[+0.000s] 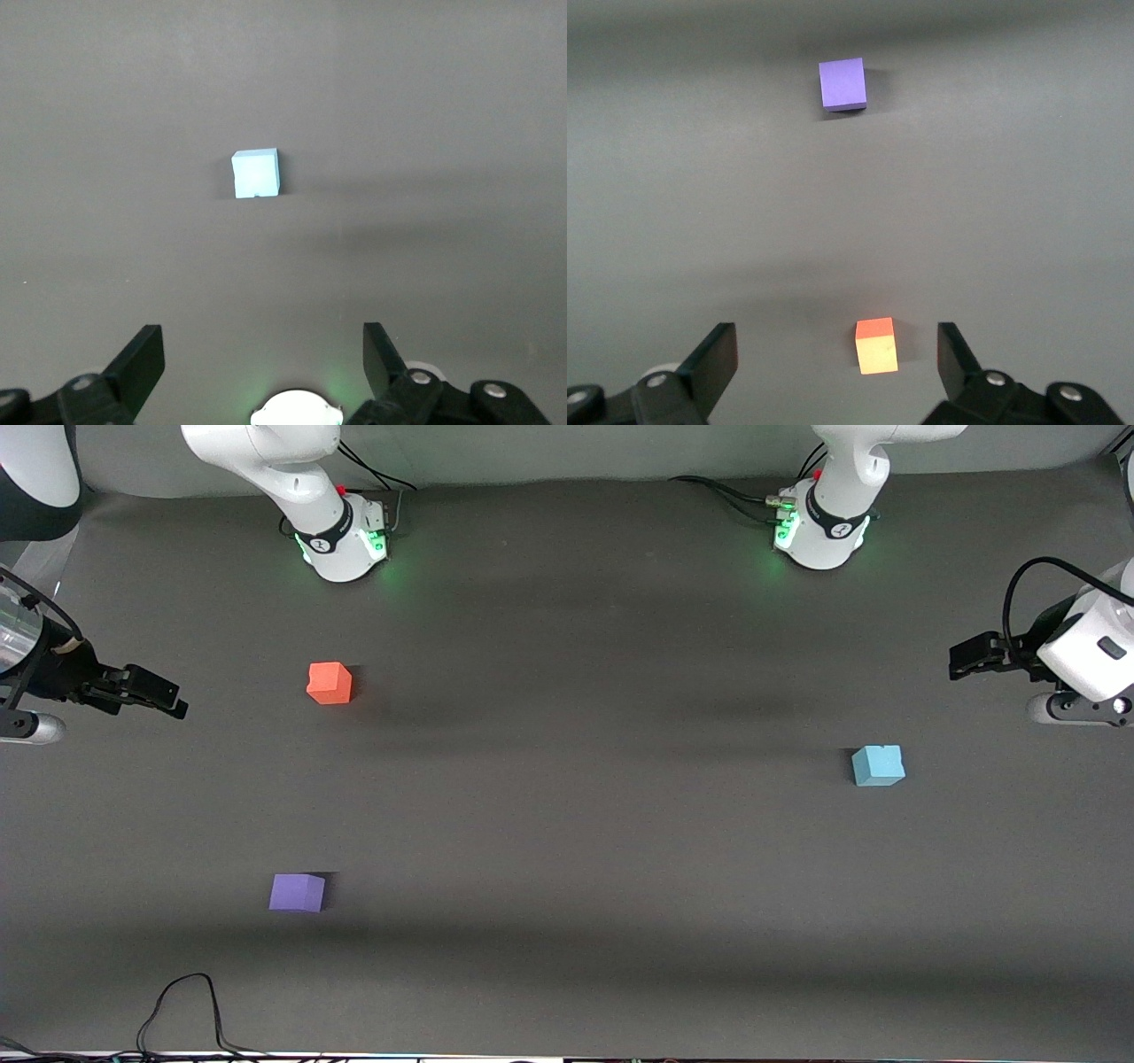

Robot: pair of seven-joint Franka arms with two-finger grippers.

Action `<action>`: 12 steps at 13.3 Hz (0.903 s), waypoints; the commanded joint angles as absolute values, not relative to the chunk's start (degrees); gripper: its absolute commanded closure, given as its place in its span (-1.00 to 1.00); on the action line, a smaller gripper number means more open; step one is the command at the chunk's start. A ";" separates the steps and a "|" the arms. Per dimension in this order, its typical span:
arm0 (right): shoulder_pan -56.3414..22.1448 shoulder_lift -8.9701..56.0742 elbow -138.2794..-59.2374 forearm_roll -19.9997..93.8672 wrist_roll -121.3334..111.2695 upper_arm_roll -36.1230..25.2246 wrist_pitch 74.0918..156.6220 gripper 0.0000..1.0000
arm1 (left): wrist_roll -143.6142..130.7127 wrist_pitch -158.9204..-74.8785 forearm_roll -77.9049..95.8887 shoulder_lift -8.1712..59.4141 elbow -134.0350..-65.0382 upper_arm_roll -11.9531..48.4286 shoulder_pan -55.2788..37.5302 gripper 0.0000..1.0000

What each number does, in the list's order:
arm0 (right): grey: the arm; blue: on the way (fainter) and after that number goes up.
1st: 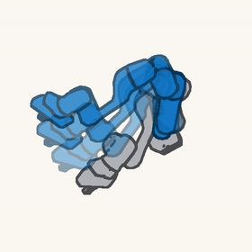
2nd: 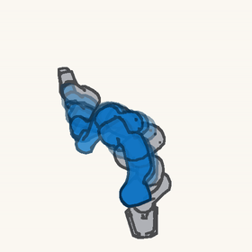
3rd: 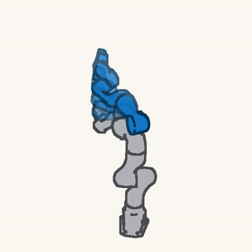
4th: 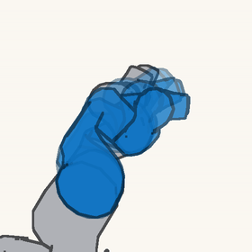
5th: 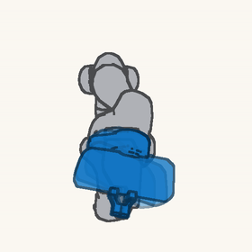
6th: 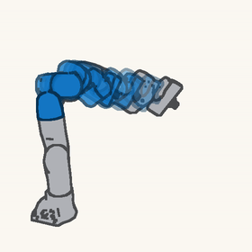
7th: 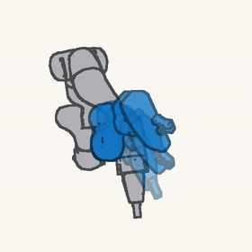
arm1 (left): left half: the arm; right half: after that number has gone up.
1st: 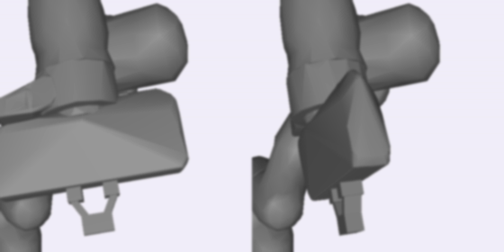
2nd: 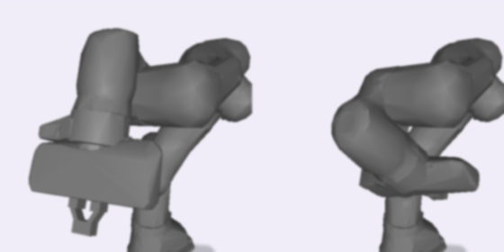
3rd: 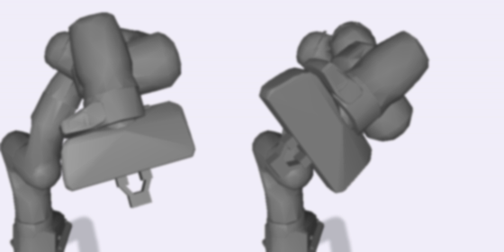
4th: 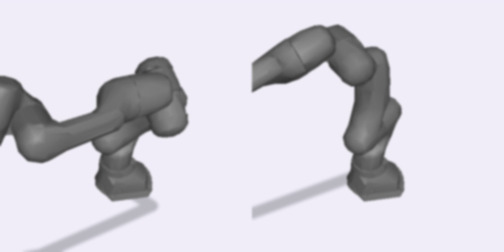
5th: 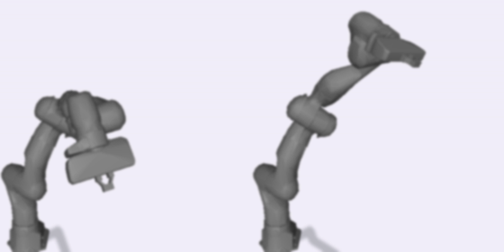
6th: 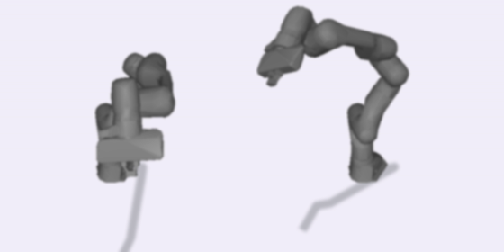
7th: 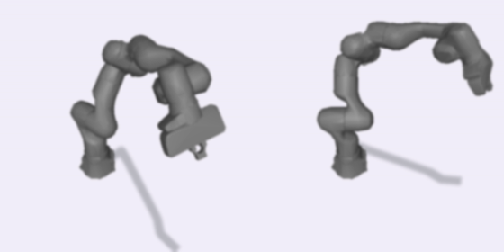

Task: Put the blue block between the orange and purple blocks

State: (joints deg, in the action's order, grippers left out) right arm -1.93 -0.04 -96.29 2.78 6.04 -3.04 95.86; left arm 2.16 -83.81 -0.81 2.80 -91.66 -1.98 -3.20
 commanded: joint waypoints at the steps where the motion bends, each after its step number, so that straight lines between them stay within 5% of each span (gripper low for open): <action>1: -2.29 -0.62 -96.33 1.85 5.89 -3.08 96.06 -1.00 | 4.57 -84.89 -0.87 -2.97 -98.67 -2.11 -1.15 -1.00; 7: -2.29 -0.61 -96.24 1.85 5.98 -3.08 95.98 -1.00 | 3.69 -94.55 -1.14 -9.93 -111.43 -2.20 -1.05 -1.00; 12: -2.29 -0.53 -96.24 1.85 5.98 -3.08 95.98 -1.00 | 4.57 -114.65 -1.49 -9.50 -126.27 -2.20 1.22 -1.00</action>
